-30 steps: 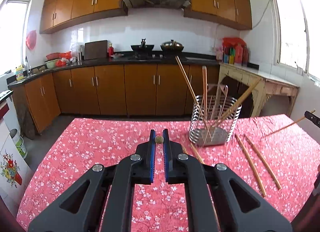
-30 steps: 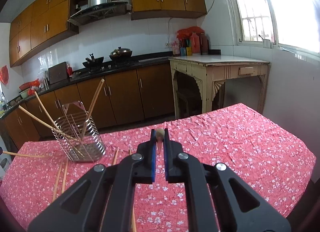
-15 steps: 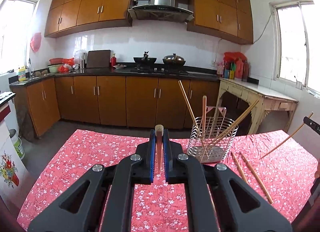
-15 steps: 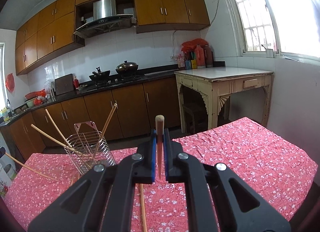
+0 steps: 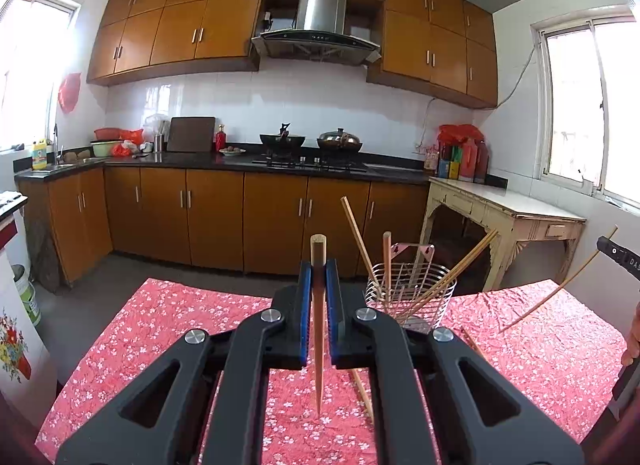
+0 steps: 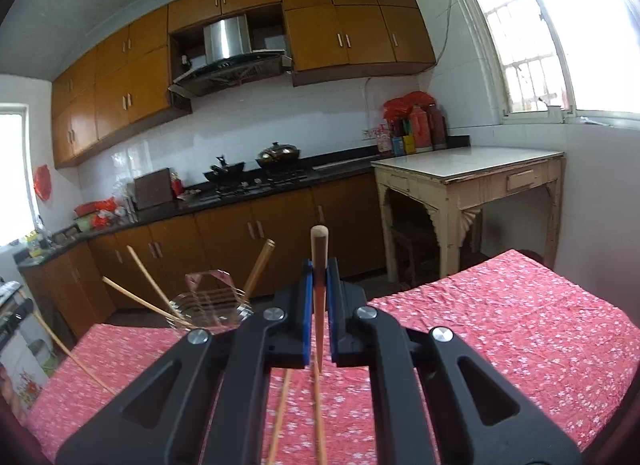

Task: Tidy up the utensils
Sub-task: 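Lift both held chopsticks upright and carry them over the wire holder, then open both tools to drop the chopsticks into the wire holder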

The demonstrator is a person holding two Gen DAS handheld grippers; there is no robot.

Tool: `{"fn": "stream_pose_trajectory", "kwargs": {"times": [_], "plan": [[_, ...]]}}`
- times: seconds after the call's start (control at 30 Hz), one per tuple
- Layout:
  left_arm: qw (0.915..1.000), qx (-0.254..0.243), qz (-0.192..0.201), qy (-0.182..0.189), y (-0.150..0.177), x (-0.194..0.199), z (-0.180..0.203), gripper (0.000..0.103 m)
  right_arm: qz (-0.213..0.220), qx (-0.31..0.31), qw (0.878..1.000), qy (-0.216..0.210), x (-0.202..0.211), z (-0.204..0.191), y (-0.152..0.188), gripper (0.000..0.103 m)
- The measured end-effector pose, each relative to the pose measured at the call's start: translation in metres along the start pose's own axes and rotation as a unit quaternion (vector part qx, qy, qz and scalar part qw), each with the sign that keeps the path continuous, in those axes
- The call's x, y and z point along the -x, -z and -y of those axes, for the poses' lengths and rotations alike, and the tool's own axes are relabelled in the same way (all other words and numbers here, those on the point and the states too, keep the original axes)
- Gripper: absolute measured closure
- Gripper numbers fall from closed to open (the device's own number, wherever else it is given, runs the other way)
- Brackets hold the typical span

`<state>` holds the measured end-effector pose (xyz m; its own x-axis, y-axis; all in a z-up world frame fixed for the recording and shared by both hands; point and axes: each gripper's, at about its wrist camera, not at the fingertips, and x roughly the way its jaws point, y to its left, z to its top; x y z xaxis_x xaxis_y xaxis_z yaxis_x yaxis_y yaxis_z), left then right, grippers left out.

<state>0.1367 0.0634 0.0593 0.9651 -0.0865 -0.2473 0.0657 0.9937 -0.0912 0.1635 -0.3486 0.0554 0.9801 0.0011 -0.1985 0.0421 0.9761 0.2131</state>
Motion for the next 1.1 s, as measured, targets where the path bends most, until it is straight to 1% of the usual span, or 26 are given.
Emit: {"fn": "stream_pose_trajectory", "kwargs": {"times": [0.17,0.3,0.4,0.5,0.6,0.67,0.77,0.9,0.97,1.1], "plan": [[0.9998,0.007,0.017,0.012,-0.020,0.003,0.008,0.096,0.021,-0.012,0.999,-0.049,0.013,-0.016,-0.025,0.096],[0.9984,0.022,0.041,0.030,-0.047,0.008,0.017,0.096,0.044,-0.017,0.996,-0.077,0.018,-0.032,-0.046,0.096],[0.9961,0.035,0.067,0.045,-0.071,0.009,0.028,0.096,0.062,-0.012,0.995,-0.083,0.014,-0.046,-0.059,0.096],[0.9931,0.048,0.089,0.060,-0.091,0.007,0.042,0.096,0.065,-0.005,0.994,-0.091,-0.001,-0.061,-0.068,0.096],[0.9907,0.050,0.114,0.054,-0.104,0.000,0.057,0.096,0.066,0.006,0.993,-0.096,-0.019,-0.075,-0.072,0.096],[0.9896,0.055,0.125,0.045,-0.112,-0.012,0.067,0.096,0.071,0.017,0.993,-0.093,-0.032,-0.084,-0.074,0.096],[0.9899,0.062,0.123,0.033,-0.114,-0.037,0.076,0.096,0.070,0.026,0.993,-0.091,-0.050,-0.095,-0.073,0.096],[0.9926,0.063,0.103,0.015,-0.106,-0.070,0.084,0.096,0.050,0.029,0.994,-0.092,-0.081,-0.103,-0.070,0.096],[0.9938,0.067,0.088,0.009,-0.099,-0.088,0.084,0.096,0.034,0.026,0.994,-0.097,-0.098,-0.104,-0.065,0.096],[0.9952,0.065,0.074,0.001,-0.091,-0.106,0.082,0.096,0.001,0.020,0.995,-0.101,-0.129,-0.106,-0.054,0.096]]}}
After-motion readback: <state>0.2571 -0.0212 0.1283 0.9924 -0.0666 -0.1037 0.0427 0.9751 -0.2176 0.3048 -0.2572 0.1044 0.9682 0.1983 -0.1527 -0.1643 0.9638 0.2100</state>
